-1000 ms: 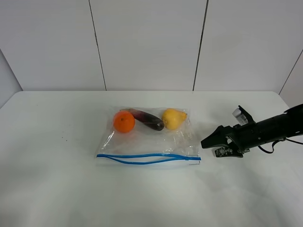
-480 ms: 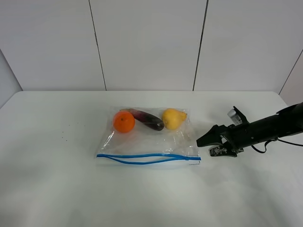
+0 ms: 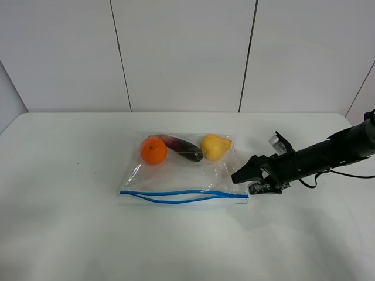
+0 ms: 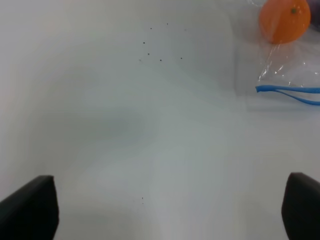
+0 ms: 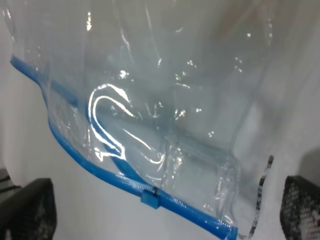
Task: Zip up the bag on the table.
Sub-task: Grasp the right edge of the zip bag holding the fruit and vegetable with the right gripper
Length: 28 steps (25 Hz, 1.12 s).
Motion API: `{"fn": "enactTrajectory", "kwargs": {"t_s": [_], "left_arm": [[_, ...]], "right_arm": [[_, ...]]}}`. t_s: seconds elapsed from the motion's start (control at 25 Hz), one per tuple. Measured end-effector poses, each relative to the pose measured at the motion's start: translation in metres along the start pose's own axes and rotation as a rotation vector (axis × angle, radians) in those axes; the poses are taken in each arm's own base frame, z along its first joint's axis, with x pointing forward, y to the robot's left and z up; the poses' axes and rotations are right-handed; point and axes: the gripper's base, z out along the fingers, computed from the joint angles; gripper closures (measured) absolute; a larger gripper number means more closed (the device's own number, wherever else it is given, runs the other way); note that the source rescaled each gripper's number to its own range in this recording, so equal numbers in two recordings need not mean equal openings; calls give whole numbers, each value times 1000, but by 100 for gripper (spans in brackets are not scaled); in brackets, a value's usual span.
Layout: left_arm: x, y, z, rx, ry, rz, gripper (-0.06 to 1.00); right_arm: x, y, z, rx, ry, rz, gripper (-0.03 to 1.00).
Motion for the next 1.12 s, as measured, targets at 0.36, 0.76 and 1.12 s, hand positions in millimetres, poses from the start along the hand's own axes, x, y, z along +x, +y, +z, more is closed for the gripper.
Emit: {"fn": "enactTrajectory", "kwargs": {"t_s": [0.36,0.76,1.12], "left_arm": [[0,0,0,0,0,0,-6],[0,0,0,0,0,0,-6],[0,0,0,0,0,0,-6]], "right_arm": [[0,0,0,-1,-4,22,-3],[1,3,3,-13,11,23,-1],[1,9,13,0,26,3,10]]}}
